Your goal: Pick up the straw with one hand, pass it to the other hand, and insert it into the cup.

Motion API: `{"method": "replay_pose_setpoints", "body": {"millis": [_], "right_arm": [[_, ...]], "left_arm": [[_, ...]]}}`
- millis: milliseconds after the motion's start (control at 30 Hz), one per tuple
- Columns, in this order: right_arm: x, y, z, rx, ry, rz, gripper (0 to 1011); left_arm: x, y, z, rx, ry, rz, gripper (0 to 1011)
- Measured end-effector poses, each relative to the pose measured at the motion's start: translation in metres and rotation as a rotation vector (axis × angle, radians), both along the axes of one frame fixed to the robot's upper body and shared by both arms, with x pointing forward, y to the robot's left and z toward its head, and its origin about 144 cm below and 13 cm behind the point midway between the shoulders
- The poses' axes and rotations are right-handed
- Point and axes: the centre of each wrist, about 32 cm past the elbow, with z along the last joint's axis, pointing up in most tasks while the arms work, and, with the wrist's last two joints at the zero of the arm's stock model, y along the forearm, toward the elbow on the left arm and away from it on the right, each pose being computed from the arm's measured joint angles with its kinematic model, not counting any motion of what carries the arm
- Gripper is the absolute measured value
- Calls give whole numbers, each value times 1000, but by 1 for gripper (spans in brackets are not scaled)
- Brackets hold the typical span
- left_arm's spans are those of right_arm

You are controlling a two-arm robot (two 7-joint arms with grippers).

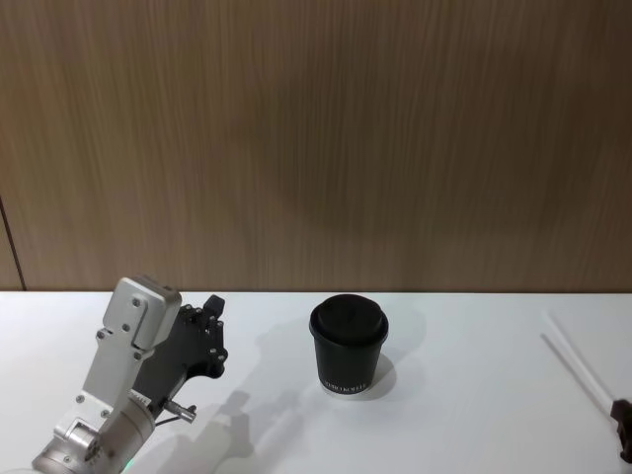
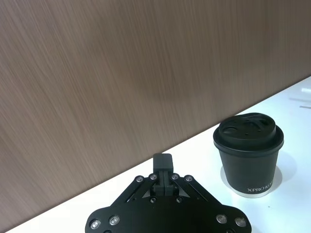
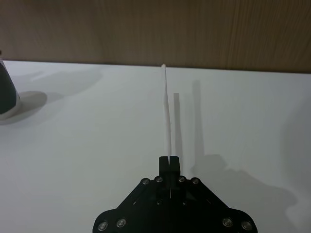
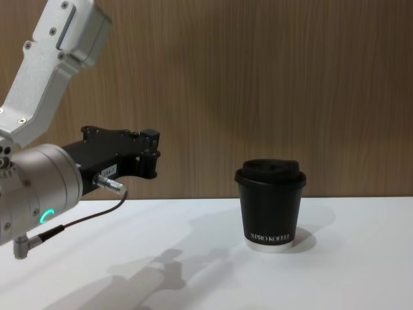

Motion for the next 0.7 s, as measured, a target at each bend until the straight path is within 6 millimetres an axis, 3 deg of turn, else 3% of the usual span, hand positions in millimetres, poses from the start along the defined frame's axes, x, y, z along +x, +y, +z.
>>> {"method": "replay_pose_setpoints", "body": {"millis": [700], "right_arm": [[15,26,27,54,-311,93,10]], "left_arm": [[0,0,0,0,0,0,0]]}}
